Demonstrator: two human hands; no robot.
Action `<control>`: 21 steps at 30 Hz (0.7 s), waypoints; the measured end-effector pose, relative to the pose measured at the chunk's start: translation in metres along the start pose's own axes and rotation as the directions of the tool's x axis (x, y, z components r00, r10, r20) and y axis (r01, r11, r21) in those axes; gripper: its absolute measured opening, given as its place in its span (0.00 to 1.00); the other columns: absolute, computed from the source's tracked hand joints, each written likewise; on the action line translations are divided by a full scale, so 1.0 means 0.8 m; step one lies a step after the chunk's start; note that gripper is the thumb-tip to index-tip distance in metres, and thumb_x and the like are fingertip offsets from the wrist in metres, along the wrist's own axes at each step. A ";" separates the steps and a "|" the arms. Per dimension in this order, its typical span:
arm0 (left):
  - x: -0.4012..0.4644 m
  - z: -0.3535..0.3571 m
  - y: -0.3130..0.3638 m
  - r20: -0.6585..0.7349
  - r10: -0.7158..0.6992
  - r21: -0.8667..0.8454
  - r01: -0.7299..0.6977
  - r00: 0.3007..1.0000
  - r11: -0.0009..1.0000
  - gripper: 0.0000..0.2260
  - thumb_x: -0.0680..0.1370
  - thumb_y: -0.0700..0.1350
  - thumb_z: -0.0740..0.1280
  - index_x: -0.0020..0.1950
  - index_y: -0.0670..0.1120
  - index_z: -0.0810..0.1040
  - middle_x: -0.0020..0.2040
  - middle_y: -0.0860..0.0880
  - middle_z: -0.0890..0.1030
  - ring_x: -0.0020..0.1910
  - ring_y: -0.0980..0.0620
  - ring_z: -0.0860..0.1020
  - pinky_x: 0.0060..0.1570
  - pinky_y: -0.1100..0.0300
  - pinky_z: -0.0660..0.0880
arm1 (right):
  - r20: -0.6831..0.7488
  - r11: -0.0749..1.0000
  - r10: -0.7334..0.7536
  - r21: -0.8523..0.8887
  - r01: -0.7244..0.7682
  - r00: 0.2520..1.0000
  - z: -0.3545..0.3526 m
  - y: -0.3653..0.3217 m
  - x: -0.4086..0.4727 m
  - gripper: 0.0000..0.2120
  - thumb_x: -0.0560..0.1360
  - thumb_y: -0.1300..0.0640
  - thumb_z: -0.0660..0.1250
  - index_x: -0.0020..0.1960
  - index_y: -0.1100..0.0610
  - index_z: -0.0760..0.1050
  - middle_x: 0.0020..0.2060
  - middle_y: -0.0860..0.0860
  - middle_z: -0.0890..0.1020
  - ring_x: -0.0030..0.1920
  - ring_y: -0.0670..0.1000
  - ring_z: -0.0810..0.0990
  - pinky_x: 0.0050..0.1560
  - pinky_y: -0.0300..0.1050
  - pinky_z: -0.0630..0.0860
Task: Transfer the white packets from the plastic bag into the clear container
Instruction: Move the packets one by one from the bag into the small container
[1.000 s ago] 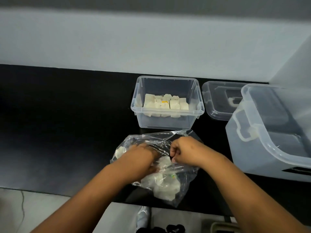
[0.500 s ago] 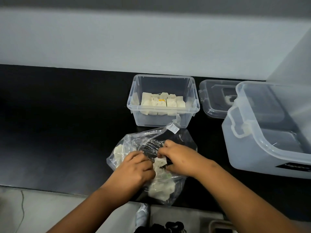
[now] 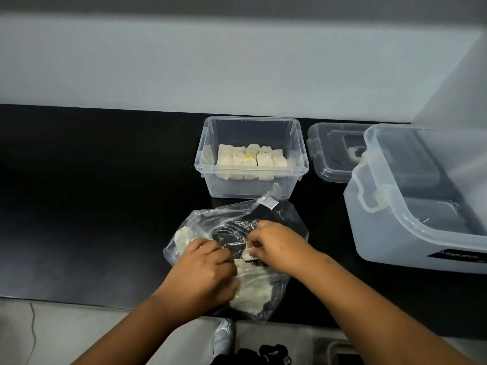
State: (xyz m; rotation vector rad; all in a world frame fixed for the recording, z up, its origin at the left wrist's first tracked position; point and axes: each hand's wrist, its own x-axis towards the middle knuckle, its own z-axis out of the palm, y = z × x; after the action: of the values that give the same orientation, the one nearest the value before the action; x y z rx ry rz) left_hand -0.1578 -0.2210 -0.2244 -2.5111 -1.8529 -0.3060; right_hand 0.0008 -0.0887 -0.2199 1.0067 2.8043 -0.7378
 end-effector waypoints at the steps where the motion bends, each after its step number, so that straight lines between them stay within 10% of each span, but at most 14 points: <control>1: 0.003 -0.001 0.001 0.015 -0.038 -0.011 0.038 0.999 0.999 0.13 0.76 0.58 0.62 0.37 0.53 0.78 0.38 0.57 0.77 0.39 0.53 0.74 0.46 0.57 0.69 | -0.004 1.000 0.019 0.006 -0.019 1.000 -0.002 0.002 -0.001 0.05 0.76 0.52 0.67 0.50 0.52 0.79 0.48 0.48 0.73 0.51 0.50 0.76 0.47 0.44 0.72; 5: 0.026 0.004 0.006 0.074 -0.211 0.053 0.208 0.975 0.977 0.25 0.79 0.62 0.52 0.32 0.51 0.78 0.33 0.55 0.77 0.36 0.53 0.77 0.40 0.56 0.72 | -0.065 0.994 0.108 0.015 -0.107 0.992 -0.008 0.009 -0.006 0.04 0.77 0.53 0.66 0.49 0.52 0.78 0.47 0.50 0.76 0.48 0.52 0.78 0.48 0.47 0.76; 12: 0.067 0.003 0.019 0.403 -0.238 0.030 0.247 0.884 0.969 0.18 0.72 0.57 0.68 0.60 0.55 0.75 0.58 0.54 0.77 0.60 0.50 0.72 0.57 0.54 0.69 | -0.134 0.969 0.231 0.119 -0.216 0.964 -0.007 0.013 -0.010 0.03 0.75 0.55 0.68 0.46 0.54 0.79 0.46 0.52 0.81 0.47 0.52 0.80 0.49 0.44 0.76; 21: 0.074 0.008 0.014 0.490 -0.268 -0.190 0.401 0.830 0.896 0.05 0.74 0.50 0.68 0.49 0.55 0.78 0.48 0.54 0.79 0.50 0.51 0.78 0.47 0.58 0.73 | -0.173 0.966 0.232 0.158 -0.206 0.957 -0.014 0.017 -0.018 0.05 0.76 0.54 0.68 0.46 0.55 0.79 0.46 0.50 0.81 0.46 0.50 0.79 0.50 0.47 0.77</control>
State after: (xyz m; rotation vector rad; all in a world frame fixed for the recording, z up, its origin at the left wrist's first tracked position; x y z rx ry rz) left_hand -0.1294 -0.1678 -0.2196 -2.5816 -2.6248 0.0308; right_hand 0.0214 -0.0828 -0.2125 1.4589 2.7590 -0.8589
